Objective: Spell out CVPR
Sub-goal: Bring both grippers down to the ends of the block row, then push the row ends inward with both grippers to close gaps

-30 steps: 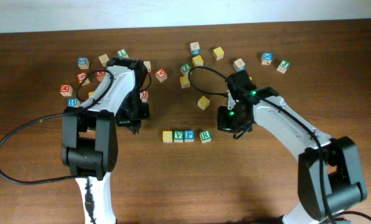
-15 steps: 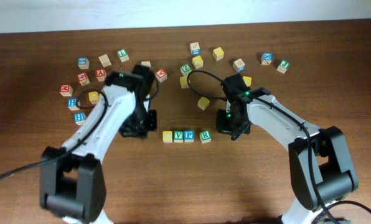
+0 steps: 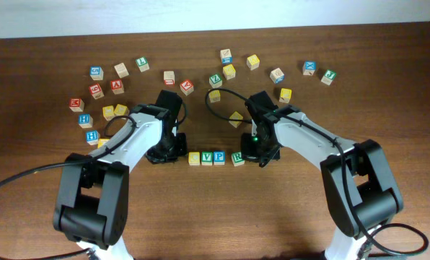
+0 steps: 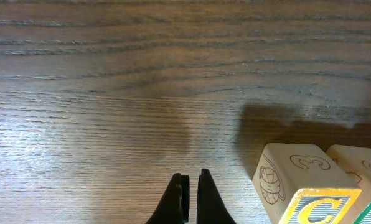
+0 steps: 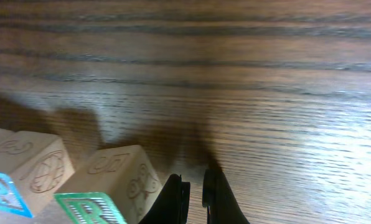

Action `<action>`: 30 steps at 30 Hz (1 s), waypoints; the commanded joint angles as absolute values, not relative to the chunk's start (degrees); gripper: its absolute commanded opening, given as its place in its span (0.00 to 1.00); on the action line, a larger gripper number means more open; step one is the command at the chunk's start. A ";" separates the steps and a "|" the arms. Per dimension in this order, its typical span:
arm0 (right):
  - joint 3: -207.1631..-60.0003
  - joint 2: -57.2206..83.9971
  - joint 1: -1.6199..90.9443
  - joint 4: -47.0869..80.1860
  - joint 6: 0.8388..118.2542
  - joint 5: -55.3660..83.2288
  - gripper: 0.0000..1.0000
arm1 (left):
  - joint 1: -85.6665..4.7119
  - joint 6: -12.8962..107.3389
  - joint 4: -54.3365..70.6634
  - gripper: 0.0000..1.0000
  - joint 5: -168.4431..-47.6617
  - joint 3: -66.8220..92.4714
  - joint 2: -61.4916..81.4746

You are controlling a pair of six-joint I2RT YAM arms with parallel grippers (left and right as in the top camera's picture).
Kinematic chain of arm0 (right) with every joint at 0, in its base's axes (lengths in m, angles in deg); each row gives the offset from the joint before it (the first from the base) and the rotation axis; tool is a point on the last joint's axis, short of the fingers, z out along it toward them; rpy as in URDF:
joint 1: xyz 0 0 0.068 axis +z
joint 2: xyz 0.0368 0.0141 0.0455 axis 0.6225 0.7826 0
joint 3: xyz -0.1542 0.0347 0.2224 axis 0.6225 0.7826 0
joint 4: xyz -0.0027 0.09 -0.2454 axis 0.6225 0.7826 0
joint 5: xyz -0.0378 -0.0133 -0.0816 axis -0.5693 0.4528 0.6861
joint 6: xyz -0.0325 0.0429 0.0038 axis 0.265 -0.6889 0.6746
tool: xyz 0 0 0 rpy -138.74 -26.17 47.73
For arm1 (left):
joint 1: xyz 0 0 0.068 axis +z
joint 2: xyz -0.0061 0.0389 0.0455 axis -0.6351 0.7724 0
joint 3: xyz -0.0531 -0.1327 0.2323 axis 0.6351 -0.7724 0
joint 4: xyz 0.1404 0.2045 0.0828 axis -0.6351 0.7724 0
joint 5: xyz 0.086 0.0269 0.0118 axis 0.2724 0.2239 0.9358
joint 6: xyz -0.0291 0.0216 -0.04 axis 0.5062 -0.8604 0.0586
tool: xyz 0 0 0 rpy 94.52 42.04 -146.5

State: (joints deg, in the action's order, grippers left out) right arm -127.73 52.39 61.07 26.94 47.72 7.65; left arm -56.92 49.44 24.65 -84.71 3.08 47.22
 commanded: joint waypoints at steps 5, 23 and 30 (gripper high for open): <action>-127.41 53.66 63.62 26.09 45.45 2.66 0.04 | -59.92 50.42 23.02 0.00 -85.58 3.10 48.27; -127.41 53.66 63.62 21.37 44.42 1.57 0.04 | -60.20 50.38 22.40 0.00 -86.70 3.10 48.30; -127.41 53.66 63.62 21.00 44.47 1.16 0.04 | -62.69 50.40 21.59 0.00 -86.87 3.10 48.30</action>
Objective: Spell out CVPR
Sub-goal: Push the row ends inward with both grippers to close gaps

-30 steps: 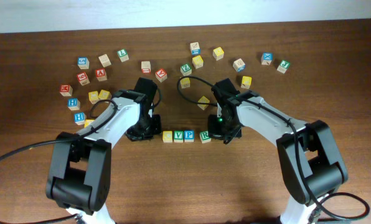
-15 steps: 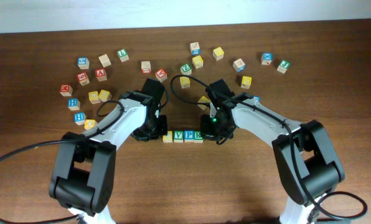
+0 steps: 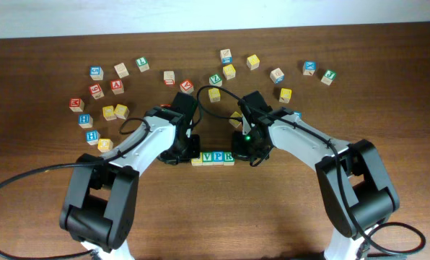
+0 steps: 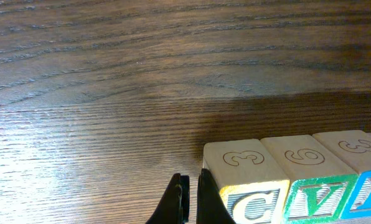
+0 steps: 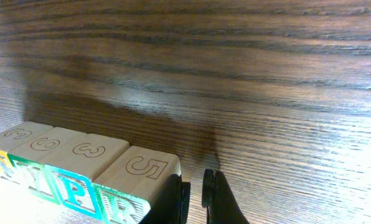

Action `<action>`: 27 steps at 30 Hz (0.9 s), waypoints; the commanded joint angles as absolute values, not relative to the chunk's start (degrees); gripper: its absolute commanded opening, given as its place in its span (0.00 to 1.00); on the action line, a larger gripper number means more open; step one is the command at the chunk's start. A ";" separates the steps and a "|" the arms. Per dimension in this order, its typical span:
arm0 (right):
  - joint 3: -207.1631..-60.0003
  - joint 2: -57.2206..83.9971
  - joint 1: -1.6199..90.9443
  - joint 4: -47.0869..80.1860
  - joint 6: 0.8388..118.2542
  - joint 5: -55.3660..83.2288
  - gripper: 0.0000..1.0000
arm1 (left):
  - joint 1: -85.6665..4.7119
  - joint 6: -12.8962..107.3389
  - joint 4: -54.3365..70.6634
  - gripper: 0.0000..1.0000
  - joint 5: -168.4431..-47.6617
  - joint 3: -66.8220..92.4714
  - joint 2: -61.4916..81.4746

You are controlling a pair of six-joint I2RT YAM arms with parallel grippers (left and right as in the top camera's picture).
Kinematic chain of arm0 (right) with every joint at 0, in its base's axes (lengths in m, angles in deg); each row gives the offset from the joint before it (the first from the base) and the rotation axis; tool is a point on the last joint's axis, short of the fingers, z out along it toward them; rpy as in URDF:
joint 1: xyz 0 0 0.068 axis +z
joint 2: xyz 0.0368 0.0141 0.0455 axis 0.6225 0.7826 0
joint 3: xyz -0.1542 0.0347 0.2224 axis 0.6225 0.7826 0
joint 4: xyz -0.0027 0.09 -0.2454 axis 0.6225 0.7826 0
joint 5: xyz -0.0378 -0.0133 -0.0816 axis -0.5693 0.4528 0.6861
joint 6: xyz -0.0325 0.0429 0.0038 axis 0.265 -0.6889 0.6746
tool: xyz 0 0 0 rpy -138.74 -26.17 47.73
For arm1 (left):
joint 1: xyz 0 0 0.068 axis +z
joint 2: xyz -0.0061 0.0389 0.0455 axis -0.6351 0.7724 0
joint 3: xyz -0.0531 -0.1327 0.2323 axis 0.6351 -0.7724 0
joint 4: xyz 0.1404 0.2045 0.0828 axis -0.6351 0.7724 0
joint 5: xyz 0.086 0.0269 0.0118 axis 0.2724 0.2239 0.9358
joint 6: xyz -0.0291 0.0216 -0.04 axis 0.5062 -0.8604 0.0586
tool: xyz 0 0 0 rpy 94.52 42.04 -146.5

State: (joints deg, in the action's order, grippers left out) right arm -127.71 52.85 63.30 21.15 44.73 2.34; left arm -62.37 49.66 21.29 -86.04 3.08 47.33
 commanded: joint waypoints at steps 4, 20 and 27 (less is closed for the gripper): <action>-127.41 53.66 63.62 20.08 44.47 1.16 0.04 | -62.69 50.40 22.27 0.00 -86.92 3.10 48.30; -127.41 53.66 63.62 21.89 44.42 0.57 0.04 | -62.04 49.99 21.79 0.00 -88.16 3.12 48.27; -127.54 53.62 63.49 22.99 44.42 5.09 0.05 | -59.20 49.75 23.52 0.21 -84.18 3.12 48.27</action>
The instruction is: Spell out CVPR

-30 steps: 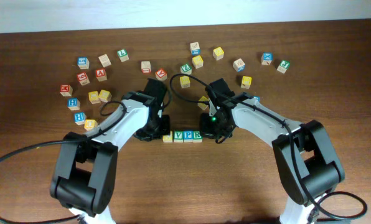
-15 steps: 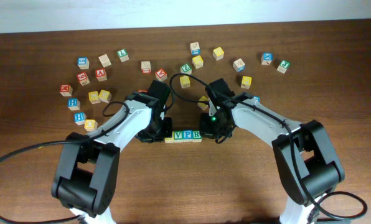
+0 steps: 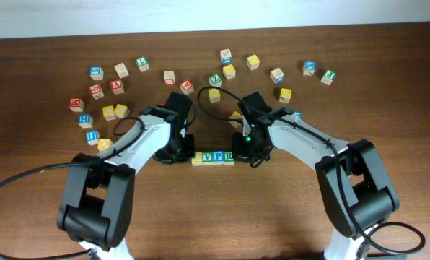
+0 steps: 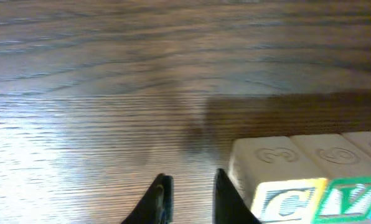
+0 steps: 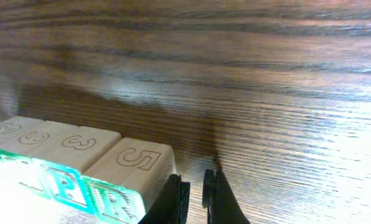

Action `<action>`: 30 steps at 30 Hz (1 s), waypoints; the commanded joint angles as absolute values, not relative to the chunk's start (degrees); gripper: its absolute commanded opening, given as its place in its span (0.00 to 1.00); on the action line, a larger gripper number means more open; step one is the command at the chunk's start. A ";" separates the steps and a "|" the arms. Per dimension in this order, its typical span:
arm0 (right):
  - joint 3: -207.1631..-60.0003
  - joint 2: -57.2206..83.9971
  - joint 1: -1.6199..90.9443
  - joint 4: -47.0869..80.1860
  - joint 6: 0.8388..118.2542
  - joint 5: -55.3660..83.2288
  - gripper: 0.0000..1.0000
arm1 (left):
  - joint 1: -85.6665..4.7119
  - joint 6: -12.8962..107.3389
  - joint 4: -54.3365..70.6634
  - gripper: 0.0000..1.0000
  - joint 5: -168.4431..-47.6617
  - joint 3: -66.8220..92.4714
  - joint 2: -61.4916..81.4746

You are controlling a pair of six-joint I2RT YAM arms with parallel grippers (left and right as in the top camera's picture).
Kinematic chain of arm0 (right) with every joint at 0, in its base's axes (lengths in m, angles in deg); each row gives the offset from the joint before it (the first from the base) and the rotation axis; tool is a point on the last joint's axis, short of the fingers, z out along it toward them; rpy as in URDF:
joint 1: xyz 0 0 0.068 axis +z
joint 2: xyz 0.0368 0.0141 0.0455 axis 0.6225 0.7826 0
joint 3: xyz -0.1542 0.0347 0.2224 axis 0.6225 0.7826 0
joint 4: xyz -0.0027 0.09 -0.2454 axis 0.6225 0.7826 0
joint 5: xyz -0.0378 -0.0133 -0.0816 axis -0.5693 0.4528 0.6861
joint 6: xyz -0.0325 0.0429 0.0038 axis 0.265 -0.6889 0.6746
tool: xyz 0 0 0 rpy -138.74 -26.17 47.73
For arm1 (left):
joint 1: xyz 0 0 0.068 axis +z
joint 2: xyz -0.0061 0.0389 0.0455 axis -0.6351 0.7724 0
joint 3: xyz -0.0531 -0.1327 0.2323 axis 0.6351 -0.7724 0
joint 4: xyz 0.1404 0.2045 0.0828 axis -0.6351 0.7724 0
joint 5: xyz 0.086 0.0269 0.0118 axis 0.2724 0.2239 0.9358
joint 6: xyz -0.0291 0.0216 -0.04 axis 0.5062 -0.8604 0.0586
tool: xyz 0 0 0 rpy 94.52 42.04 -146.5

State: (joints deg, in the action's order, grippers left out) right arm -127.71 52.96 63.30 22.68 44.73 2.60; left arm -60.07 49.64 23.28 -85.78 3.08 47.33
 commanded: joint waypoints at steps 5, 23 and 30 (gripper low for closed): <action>-131.28 53.62 63.01 28.67 44.44 10.66 0.14 | -57.82 49.75 23.98 0.20 -82.09 3.21 48.27; -139.89 20.68 57.07 50.85 49.62 22.44 0.69 | -43.88 49.77 40.46 0.99 -76.10 20.28 48.27; -136.61 3.83 66.99 56.71 49.60 25.88 0.98 | -43.88 49.77 40.46 0.99 -76.10 20.28 48.27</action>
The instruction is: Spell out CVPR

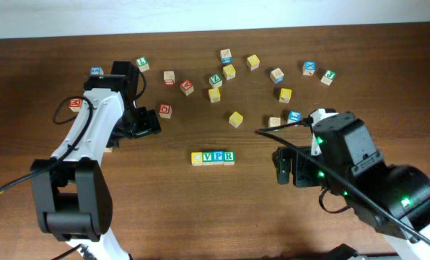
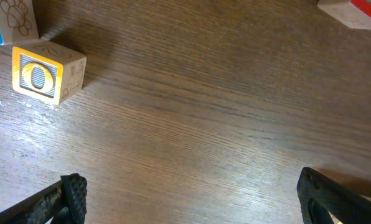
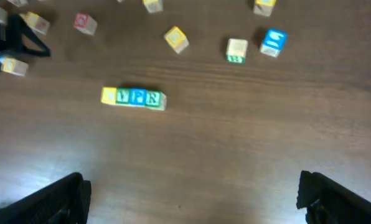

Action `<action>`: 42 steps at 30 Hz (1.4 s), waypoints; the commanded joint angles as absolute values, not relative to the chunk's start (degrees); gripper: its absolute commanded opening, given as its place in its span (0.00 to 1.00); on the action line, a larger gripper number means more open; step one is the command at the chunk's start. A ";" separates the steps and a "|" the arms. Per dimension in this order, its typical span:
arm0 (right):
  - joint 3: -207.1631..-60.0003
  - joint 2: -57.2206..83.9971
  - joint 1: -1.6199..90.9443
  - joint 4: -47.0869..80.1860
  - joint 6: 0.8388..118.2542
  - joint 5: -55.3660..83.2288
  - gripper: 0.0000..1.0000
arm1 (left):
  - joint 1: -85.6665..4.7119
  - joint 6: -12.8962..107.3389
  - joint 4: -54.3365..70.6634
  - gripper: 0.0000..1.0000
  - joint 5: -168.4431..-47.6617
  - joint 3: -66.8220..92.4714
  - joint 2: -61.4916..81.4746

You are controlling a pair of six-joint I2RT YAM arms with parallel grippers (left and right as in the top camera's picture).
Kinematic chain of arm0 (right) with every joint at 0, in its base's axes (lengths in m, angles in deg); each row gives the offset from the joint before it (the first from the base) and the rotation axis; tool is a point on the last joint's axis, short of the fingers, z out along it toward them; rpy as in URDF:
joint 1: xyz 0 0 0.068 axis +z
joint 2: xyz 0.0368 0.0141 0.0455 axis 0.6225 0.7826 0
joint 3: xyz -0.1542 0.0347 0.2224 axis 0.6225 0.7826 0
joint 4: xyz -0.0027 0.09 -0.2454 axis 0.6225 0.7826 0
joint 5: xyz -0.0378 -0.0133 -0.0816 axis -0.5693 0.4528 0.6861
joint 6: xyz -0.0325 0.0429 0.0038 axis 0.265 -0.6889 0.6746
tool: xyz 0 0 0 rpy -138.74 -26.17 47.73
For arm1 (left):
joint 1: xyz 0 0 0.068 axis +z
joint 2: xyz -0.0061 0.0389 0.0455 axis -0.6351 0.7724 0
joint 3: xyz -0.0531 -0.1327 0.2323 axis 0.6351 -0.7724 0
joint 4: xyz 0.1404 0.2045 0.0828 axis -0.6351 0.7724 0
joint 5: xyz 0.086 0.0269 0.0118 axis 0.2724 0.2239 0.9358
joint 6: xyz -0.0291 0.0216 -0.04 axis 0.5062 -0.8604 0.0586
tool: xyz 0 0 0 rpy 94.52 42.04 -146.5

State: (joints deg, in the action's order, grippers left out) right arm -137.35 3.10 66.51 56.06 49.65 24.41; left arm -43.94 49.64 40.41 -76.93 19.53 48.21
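Four letter blocks stand touching in a straight row [image 1: 212, 157] on the brown table, reading C, V, P, R from left to right; the right wrist view shows the same row [image 3: 134, 98] from high up. My left gripper [image 1: 146, 123] is off to the row's upper left, wide open [image 2: 192, 199] over bare wood. My right gripper [image 1: 283, 166] is raised to the right of the row, wide open [image 3: 192, 199] and holding nothing.
Several loose letter blocks lie scattered across the back of the table, among them a red one [image 1: 165, 110] beside my left gripper and a yellow one [image 1: 235, 119] behind the row. A yellow O block [image 2: 48, 73] lies ahead of the left fingers.
Both grippers have left the ends of the row and now stand wide open. The left one is far to the left; the right one is high up on the right. The row has not moved.
Both grippers, shut, flanked a loose row with the R block askew. Then they stood against its ends with the four blocks tight and straight. The left gripper then stood slightly apart from the C, a little open. Now both arms are withdrawn, the row left standing.
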 commanded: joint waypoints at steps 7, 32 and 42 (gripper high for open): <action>-136.61 4.59 66.99 60.51 53.23 25.72 0.98 | -43.88 49.77 40.46 0.99 -76.10 20.28 48.27; -64.61 -57.20 42.92 -6.56 73.69 15.10 0.98 | -43.88 49.77 40.46 0.99 -76.10 20.28 48.27; -60.02 -57.20 39.86 -11.74 70.04 20.17 0.98 | -43.88 49.77 40.46 0.99 -76.10 20.28 48.27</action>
